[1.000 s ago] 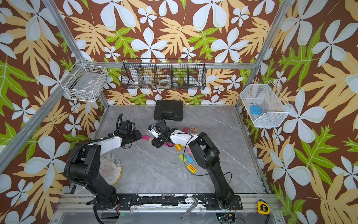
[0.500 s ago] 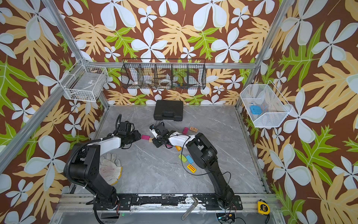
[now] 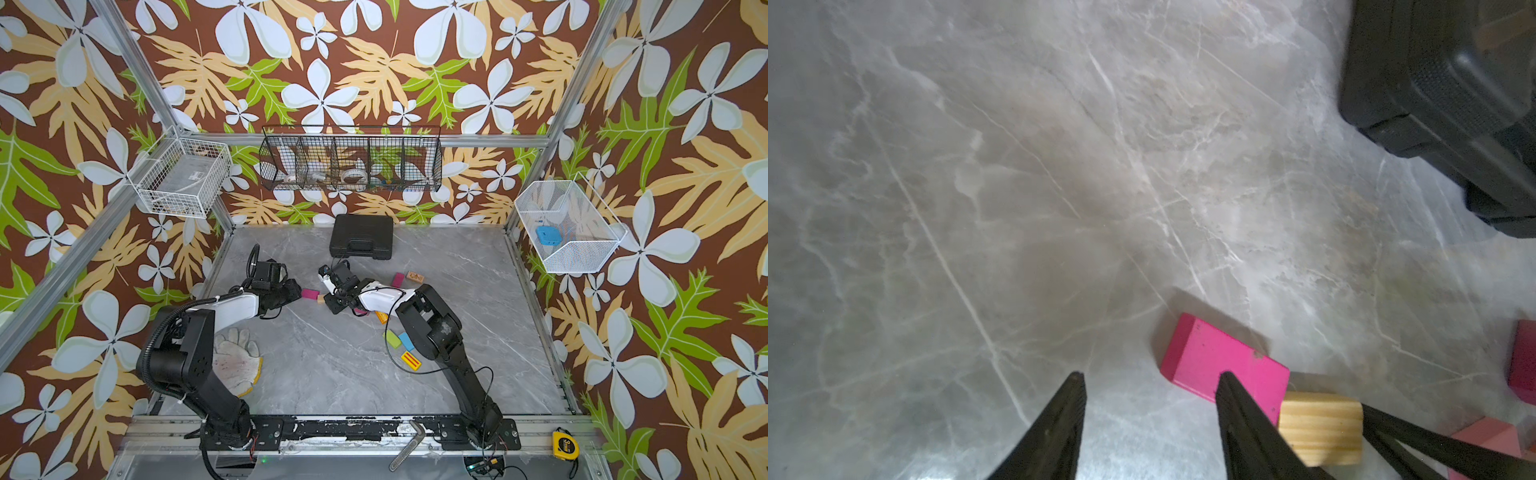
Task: Assemble the number 7 with building blocks
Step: Assemble the building block at the center of the board.
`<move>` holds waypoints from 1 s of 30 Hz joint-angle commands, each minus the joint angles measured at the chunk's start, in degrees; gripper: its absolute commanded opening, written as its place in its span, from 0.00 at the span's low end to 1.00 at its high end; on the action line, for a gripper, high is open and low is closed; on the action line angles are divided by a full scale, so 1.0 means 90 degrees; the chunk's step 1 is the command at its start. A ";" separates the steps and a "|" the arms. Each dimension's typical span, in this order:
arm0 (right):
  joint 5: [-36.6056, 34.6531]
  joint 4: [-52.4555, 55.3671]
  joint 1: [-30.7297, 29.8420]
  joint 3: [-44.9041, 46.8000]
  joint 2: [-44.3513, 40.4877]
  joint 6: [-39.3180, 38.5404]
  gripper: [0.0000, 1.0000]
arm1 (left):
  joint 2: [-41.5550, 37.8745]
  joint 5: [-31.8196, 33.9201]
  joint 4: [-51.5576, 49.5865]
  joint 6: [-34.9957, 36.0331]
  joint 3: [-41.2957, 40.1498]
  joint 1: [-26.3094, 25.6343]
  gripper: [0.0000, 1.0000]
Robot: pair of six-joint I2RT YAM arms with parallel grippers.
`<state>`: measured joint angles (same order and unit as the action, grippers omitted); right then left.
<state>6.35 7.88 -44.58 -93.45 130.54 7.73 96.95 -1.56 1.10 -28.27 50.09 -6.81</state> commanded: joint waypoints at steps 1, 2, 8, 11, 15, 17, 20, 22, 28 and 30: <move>-0.0080 0.0047 0.0027 0.0009 0.0038 0.0219 0.44 | 0.0047 -0.0002 0.0121 0.0046 0.0031 0.0018 0.54; -0.0090 0.0016 0.0029 0.0021 0.0047 0.0262 0.45 | 0.0051 -0.0011 0.0121 0.0041 0.0039 0.0015 0.54; -0.0052 -0.0002 0.0037 -0.0075 0.0118 0.0251 0.45 | 0.0099 -0.0036 0.0121 0.0046 0.0070 0.0044 0.54; -0.0076 0.0008 0.0031 -0.0115 0.0134 0.0260 0.44 | 0.0170 -0.0027 0.0113 0.0047 0.0099 0.0053 0.54; -0.0043 -0.0021 0.0033 -0.0115 0.0163 0.0265 0.44 | 0.0302 -0.0021 0.0125 0.0026 0.0195 0.0173 0.50; -0.0025 -0.0035 0.0031 -0.0096 0.0167 0.0283 0.44 | 0.0387 -0.0051 0.0122 0.0036 0.0300 0.0237 0.46; -0.0029 -0.0045 0.0031 -0.0077 0.0166 0.0294 0.44 | 0.0499 -0.0005 0.0086 0.0060 0.0435 0.0268 0.46; -0.0038 -0.0055 0.0034 -0.0076 0.0161 0.0294 0.44 | 0.0641 -0.0023 -0.0019 0.0112 0.0575 0.0271 0.46; -0.0015 -0.0072 0.0041 -0.0127 0.0192 0.0343 0.44 | 0.0908 0.0024 -0.0427 0.0254 0.0885 0.0268 0.47; -0.0002 -0.0072 0.0041 -0.0149 0.0218 0.0372 0.44 | 0.0919 0.0168 -0.0584 0.0312 0.0937 0.0277 0.47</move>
<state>6.02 5.98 -44.16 -94.54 131.83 10.24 105.16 -1.72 -1.72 -26.72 57.87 -4.49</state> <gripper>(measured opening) 0.444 0.471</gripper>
